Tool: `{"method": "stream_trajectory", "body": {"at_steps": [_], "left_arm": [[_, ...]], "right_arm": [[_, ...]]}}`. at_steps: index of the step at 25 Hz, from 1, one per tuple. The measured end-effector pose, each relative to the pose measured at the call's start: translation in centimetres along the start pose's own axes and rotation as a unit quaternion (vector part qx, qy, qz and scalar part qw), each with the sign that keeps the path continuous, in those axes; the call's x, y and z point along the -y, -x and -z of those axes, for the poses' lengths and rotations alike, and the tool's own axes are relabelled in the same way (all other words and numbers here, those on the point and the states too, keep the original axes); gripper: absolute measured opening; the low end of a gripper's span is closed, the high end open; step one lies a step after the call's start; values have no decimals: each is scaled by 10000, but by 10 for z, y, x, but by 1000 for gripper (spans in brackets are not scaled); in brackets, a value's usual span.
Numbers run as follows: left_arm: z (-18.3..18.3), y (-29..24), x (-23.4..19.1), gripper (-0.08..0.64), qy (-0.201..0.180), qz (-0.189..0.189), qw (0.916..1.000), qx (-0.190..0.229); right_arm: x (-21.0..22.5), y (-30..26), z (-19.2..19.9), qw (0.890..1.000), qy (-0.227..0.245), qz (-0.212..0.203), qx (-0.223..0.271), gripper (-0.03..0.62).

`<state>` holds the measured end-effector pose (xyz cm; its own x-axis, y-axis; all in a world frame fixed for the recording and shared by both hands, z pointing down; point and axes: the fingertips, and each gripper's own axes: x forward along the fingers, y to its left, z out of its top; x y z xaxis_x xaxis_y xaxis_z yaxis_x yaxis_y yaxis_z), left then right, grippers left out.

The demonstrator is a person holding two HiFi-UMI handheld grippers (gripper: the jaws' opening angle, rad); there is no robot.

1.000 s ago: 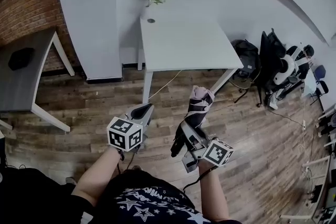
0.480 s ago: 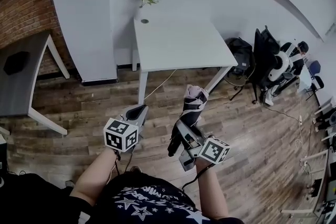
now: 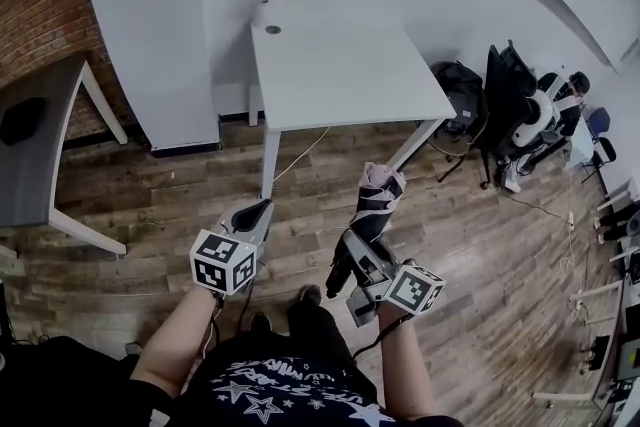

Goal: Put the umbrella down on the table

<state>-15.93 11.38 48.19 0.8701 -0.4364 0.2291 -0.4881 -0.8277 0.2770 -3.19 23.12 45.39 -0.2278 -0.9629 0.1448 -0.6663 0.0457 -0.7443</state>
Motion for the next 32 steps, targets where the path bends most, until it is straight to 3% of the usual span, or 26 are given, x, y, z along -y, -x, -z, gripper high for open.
{"method": "stream_trajectory", "body": {"at_steps": [7, 17, 24, 32], "left_arm": [[1, -23, -22, 0, 36, -228, 9997, -79], [-4, -98, -63, 0, 69, -723, 9973, -100], [-43, -186, -78, 0, -8, -1026, 9945, -207], [-69, -230, -101, 0, -16, -1596, 9872, -6]], "right_arm": [[35, -34, -24, 9996, -225, -165, -6, 244], [106, -102, -71, 9985, -208, -352, -359, 244], [166, -140, -172, 9980, -135, -388, -473, 244], [200, -177, -215, 9944, 182, -516, -909, 244]]}}
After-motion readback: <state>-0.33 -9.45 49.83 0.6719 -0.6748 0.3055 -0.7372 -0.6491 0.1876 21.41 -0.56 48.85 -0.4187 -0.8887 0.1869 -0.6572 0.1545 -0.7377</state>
